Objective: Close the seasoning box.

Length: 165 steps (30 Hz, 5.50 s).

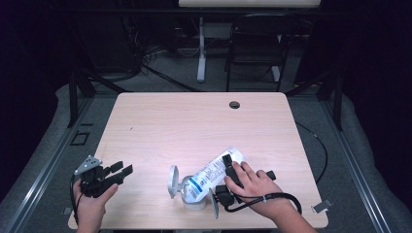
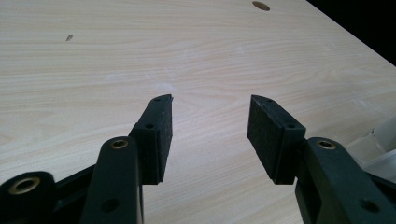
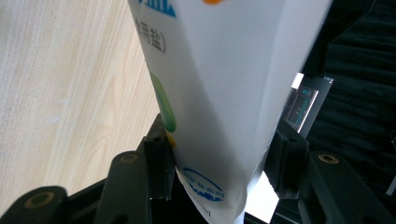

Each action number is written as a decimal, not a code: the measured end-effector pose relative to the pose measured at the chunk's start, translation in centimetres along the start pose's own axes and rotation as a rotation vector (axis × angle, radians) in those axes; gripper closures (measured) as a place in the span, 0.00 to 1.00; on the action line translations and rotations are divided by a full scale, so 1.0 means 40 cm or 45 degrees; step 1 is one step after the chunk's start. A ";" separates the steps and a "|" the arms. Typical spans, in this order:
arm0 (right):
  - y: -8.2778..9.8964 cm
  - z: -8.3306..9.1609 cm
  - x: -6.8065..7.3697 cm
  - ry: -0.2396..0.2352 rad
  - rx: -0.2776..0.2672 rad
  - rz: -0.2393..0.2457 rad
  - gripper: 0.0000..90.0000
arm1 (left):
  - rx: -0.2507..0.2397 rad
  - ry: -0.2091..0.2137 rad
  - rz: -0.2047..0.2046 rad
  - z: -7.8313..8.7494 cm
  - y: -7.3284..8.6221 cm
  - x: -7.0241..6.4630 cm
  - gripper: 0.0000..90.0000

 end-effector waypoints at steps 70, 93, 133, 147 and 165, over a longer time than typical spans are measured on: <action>0.000 0.005 -0.008 0.011 -0.002 0.039 0.58 | 0.009 -0.007 0.008 0.000 0.003 0.010 0.56; -0.001 0.005 -0.009 0.017 -0.010 0.045 0.59 | 0.005 -0.012 0.010 -0.001 0.004 0.013 0.56; -0.001 0.007 -0.011 0.019 -0.004 0.053 0.60 | 0.006 -0.012 0.020 -0.002 0.005 0.016 0.56; -0.001 0.006 -0.012 0.023 -0.011 0.055 0.61 | 0.009 -0.014 0.019 -0.002 0.006 0.019 0.56; -0.002 0.006 -0.013 0.025 -0.013 0.059 0.61 | 0.007 -0.014 0.022 -0.003 0.006 0.019 0.56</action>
Point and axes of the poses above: each handheld gripper's, and its own axes: z roughly backward along the jaws, y roughly out of its underside, x roughly to its left, the point moved 7 cm from there along -z, roughly forward along the jaws, and after that the axes turned 5 degrees about z, right-handed, at the moved point
